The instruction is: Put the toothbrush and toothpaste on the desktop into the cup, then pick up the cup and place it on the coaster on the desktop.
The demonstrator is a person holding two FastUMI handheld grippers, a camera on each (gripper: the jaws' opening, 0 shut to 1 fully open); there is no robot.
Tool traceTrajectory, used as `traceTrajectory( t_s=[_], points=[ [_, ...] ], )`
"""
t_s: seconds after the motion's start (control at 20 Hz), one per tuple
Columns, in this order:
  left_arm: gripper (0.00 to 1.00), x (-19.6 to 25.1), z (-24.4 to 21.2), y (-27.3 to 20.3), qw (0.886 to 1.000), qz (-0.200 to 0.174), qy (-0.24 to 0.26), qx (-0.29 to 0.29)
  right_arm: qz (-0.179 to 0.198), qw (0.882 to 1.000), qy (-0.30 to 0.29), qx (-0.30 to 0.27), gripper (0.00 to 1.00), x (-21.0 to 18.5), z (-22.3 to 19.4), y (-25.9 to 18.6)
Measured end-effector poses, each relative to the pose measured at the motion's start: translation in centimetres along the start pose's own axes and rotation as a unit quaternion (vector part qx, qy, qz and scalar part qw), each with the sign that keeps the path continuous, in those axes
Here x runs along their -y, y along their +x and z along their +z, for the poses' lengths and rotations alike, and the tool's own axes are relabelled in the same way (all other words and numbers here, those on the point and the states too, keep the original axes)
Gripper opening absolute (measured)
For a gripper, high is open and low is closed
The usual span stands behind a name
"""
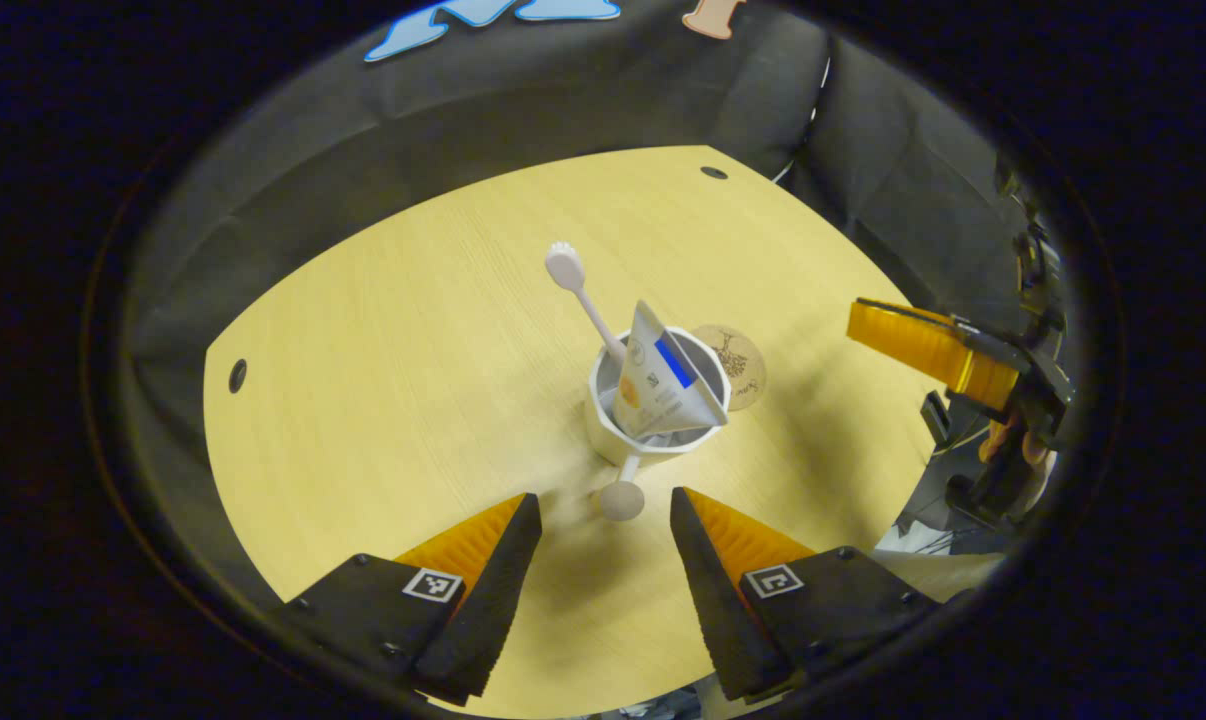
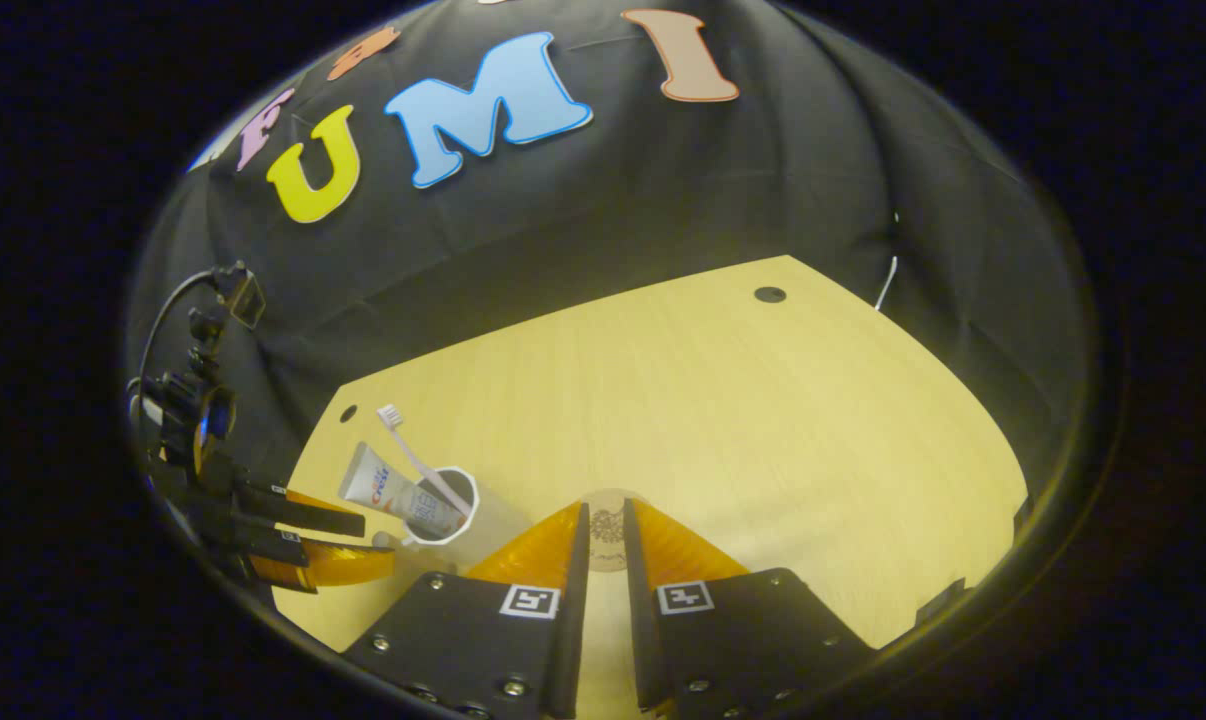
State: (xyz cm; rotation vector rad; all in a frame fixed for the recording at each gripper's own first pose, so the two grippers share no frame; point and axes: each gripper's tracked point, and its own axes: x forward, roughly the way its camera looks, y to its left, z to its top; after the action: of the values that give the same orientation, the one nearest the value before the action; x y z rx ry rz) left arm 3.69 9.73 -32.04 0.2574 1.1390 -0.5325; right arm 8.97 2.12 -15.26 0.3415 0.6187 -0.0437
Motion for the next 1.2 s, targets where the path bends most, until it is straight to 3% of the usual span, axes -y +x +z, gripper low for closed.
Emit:
traceTrajectory(
  t_s=[0.1, 0.55, 0.65, 0.8, 1.0, 1.2],
  points=[
    [0.87, -0.5, -0.3, 0.8, 1.0, 0.001, 0.018, -0.026, -0.013, 1.0, 0.022, -0.002, 0.18, 1.9, -0.2, -0.5],
    [0.88, -1.0, -0.5, 2.8, 0.994, 0.017, 0.076, -0.071, -0.061, 0.996, 0.068, -0.012, 0.22, 8.2, -1.5, -2.3],
    [0.82, -0.7, -0.5, 3.4, 0.994, 0.013, 0.08, -0.078, -0.064, 0.995, 0.072, -0.019, 0.21, 8.8, -1.9, -2.3],
    [0.41, -0.8, -0.9, 4.4, 0.994, 0.009, 0.067, -0.085, -0.07, 0.994, 0.076, -0.025, 0.21, 9.8, -2.2, -2.5],
    [0.32, -1.4, -1.3, 4.3, 0.995, 0.01, 0.063, -0.078, -0.075, 0.993, 0.084, -0.03, 0.21, 10.8, -2.4, -2.5],
    [0.31, -1.2, -1.2, 4.0, 0.996, 0.008, 0.053, -0.065, -0.076, 0.993, 0.086, -0.033, 0.21, 11.1, -2.2, -2.0]
  ],
)
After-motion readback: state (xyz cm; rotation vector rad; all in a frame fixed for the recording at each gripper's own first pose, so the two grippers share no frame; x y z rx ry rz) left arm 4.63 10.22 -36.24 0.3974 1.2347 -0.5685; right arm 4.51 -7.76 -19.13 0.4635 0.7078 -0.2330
